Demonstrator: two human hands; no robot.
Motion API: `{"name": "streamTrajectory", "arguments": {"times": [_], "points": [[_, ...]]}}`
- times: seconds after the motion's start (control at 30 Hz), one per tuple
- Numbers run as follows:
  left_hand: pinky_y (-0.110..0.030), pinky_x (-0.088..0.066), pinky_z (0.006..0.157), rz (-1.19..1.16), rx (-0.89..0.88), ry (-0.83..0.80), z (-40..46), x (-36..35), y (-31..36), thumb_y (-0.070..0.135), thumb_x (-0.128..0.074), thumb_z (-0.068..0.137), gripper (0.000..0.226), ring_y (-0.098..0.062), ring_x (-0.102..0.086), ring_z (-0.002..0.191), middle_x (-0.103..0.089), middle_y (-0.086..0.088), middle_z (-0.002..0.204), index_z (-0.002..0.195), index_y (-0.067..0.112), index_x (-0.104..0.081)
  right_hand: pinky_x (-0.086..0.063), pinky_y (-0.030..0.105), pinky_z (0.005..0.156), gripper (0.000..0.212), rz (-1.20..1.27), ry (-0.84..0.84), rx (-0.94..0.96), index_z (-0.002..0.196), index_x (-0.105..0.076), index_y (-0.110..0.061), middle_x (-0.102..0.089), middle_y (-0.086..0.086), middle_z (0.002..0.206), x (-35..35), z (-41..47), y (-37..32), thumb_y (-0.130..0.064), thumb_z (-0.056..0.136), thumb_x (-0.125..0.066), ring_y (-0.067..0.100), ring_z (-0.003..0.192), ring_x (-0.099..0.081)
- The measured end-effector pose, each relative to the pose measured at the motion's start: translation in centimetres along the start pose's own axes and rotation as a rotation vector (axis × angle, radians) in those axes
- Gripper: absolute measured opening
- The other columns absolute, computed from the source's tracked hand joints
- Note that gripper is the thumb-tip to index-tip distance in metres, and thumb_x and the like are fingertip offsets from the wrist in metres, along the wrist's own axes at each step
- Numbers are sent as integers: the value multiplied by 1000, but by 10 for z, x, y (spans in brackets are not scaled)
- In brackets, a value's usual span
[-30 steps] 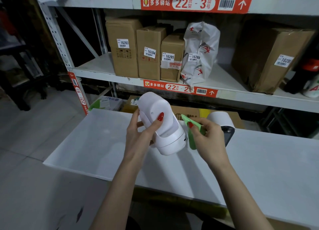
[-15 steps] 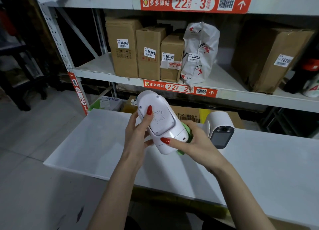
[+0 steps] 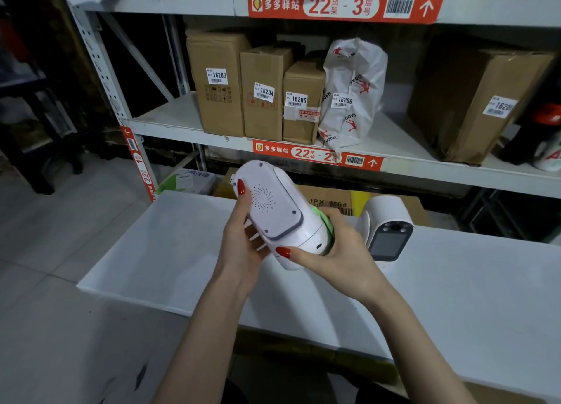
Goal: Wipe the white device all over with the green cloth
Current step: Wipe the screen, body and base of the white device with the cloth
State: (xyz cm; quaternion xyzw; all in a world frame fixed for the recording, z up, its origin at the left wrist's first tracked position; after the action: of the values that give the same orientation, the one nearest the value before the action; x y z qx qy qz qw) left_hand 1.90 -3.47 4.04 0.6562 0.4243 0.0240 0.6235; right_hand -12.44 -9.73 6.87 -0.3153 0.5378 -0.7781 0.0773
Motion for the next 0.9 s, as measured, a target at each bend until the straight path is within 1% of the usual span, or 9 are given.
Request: {"name": "streamTrajectory", "arguments": {"times": [0.13, 0.27, 0.33, 0.4, 0.5, 0.63, 0.7, 0.8, 0.9], "points": [[-49, -56, 90, -122, 38, -14, 3, 1, -3, 61, -44, 94, 58, -31, -69, 102, -71, -13, 116, 129, 18, -63, -46, 13, 71, 52, -20, -79, -63, 113, -52, -35, -61, -18, 105, -7, -1, 3, -53, 70, -76, -3, 94, -58], [-51, -55, 89, -233, 105, -5, 4, 1, -8, 68, -45, 89, 68, -32, -69, 97, -71, -14, 112, 131, 17, -62, -44, 14, 58, 41, 122, -173, -194, 104, -58, -27, -61, -14, 82, -16, -3, 6, -58, 78, -65, -2, 65, -56], [-53, -55, 88, -272, 148, 16, 5, 2, -11, 70, -47, 86, 70, -35, -68, 96, -72, -15, 109, 130, 18, -62, -44, 8, 61, 51, 211, -211, -266, 102, -61, -17, -62, -10, 78, -17, -6, 4, -62, 78, -56, -5, 62, -58], [-51, -57, 81, -294, 165, 21, 6, 3, -13, 71, -47, 86, 66, -34, -70, 87, -74, -14, 101, 124, 20, -65, -49, 16, 80, 71, 263, -269, -329, 106, -63, -10, -71, -2, 85, -20, -7, 6, -72, 73, -52, 1, 75, -67], [-46, -58, 75, -302, 164, 63, 7, 4, -15, 70, -44, 89, 58, -30, -73, 74, -76, -11, 89, 110, 21, -69, -51, 47, 97, 73, 427, -332, -404, 109, -68, -8, -73, 15, 101, -29, -8, 7, -71, 74, -61, 32, 98, -69], [-56, -48, 99, -299, 198, 86, 10, 5, -22, 72, -46, 87, 69, -37, -67, 102, -72, -18, 111, 124, 17, -65, -56, 42, 87, 46, 657, -391, -484, 101, -73, -19, -72, 10, 109, -40, -11, 5, -55, 74, -63, 27, 100, -69], [-55, -49, 97, -304, 192, 82, 11, 5, -23, 71, -45, 88, 69, -37, -67, 101, -73, -18, 108, 124, 15, -65, -56, 41, 86, 39, 737, -406, -510, 93, -78, -20, -72, 9, 110, -43, -12, 6, -54, 76, -67, 24, 98, -69], [-50, -55, 84, -296, 156, 86, 10, 4, -21, 69, -41, 91, 62, -33, -69, 82, -75, -15, 89, 114, 17, -66, -51, 47, 95, 31, 796, -407, -534, 88, -80, -24, -72, 9, 111, -44, -12, 7, -48, 72, -68, 25, 101, -68], [-51, -54, 85, -275, 153, 75, 10, 2, -20, 70, -39, 92, 65, -36, -68, 88, -74, -18, 97, 118, 16, -66, -50, 50, 97, 28, 821, -414, -539, 86, -80, -21, -72, 11, 110, -46, -11, 8, -42, 69, -74, 29, 104, -68]]}}
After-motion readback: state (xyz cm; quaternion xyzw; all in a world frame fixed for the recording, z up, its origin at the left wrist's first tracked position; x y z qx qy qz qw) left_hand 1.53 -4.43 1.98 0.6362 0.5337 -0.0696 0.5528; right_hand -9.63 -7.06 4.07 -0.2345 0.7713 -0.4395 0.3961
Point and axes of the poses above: each hand's wrist, its own z-axis towards the middle knuckle, its own x-axis out of the back of the hand, y = z × x, the point moved 7 cm from there along z, towards the middle knuckle
